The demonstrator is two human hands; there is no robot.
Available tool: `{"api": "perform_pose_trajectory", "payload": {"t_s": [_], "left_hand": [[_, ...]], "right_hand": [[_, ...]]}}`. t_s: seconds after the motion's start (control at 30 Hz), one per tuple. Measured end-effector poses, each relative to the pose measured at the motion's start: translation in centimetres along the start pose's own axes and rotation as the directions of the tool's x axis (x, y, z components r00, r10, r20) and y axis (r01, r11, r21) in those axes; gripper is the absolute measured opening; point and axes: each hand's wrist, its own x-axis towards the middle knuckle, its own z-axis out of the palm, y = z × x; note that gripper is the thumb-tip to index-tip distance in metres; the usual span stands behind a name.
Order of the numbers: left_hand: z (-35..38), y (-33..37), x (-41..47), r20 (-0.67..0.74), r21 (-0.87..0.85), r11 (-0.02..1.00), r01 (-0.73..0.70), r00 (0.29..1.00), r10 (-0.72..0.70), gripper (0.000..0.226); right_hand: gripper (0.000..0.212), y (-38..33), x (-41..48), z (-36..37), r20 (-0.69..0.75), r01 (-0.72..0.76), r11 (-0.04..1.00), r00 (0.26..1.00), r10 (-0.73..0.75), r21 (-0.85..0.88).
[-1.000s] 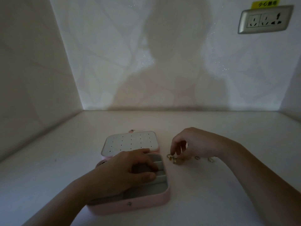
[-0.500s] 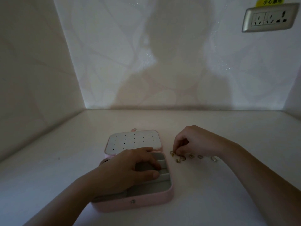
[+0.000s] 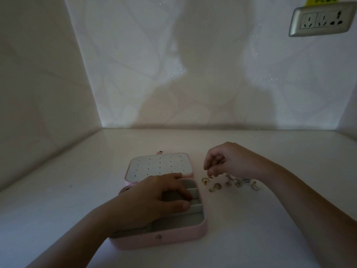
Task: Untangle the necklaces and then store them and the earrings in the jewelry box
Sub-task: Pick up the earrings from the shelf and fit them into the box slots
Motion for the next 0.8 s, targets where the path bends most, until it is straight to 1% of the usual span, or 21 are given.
{"api": "perform_pose_trajectory", "payload": {"t_s": [0.07, 0.13, 0.2, 0.23, 0.3, 0.33, 0.37, 0.43, 0.47, 0.53, 0.6, 0.67, 0.8], "left_hand": [[0.0, 0.0, 0.0, -0.003, 0.003, 1.000, -0.004, 1.000, 0.004, 0.024], [0.0, 0.1, 0.0, -0.009, 0.006, 1.000, -0.008, 1.000, 0.008, 0.023], [0.0, 0.4, 0.1, -0.051, -0.046, 0.999, -0.007, 0.999, 0.005, 0.020], [-0.1, 0.7, 0.2, -0.097, -0.096, 0.995, -0.008, 0.995, -0.001, 0.017], [-0.2, 1.0, 0.5, -0.224, -0.232, 0.973, -0.009, 0.974, -0.044, 0.013], [-0.4, 1.1, 0.5, -0.283, -0.328, 0.945, -0.015, 0.956, -0.083, 0.012], [-0.5, 1.1, 0.6, -0.320, -0.442, 0.897, -0.030, 0.939, -0.126, 0.012], [-0.7, 1.2, 0.6, -0.322, -0.645, 0.761, -0.066, 0.927, -0.193, 0.023], [-0.8, 1.3, 0.5, -0.300, -0.717, 0.694, -0.074, 0.930, -0.211, 0.030], [-1.0, 1.6, 0.5, -0.258, -0.803, 0.591, -0.081, 0.941, -0.220, 0.036], [-1.2, 1.8, 0.4, -0.240, -0.842, 0.533, -0.089, 0.945, -0.222, 0.035], [-1.4, 1.9, 0.4, -0.249, -0.849, 0.518, -0.101, 0.942, -0.225, 0.033], [-1.8, 1.7, 0.3, -0.260, -0.834, 0.544, -0.098, 0.937, -0.231, 0.029]], "right_hand": [[0.013, -0.1, -0.1, -0.2, 0.013, -0.010, 0.999, 1.000, 0.010, 0.037], [0.012, -0.3, -0.2, -0.4, 0.032, -0.017, 0.993, 0.999, 0.013, 0.117], [0.011, -0.8, -0.6, -0.6, 0.063, -0.003, 0.958, 0.998, -0.016, 0.288], [0.011, -1.1, -0.8, -0.6, 0.078, 0.009, 0.922, 0.996, -0.043, 0.387], [0.013, -1.9, -1.1, -0.6, 0.102, 0.022, 0.827, 0.990, -0.096, 0.561], [0.015, -2.2, -1.1, -0.4, 0.111, 0.022, 0.775, 0.987, -0.118, 0.632], [0.016, -2.5, -1.1, -0.2, 0.116, 0.020, 0.722, 0.984, -0.138, 0.692], [0.017, -3.0, -1.0, 0.5, 0.099, 0.023, 0.629, 0.982, -0.158, 0.777], [0.017, -3.2, -0.9, 0.9, 0.078, 0.031, 0.597, 0.985, -0.156, 0.802], [0.019, -3.6, -0.8, 1.7, 0.026, 0.060, 0.566, 0.989, -0.142, 0.822], [0.023, -3.8, -0.6, 2.5, -0.023, 0.097, 0.557, 0.990, -0.138, 0.825], [0.025, -3.8, -0.5, 3.0, -0.063, 0.132, 0.556, 0.988, -0.141, 0.821], [0.024, -4.3, -0.7, 3.5, -0.157, 0.218, 0.610, 0.976, -0.152, 0.761]]}}
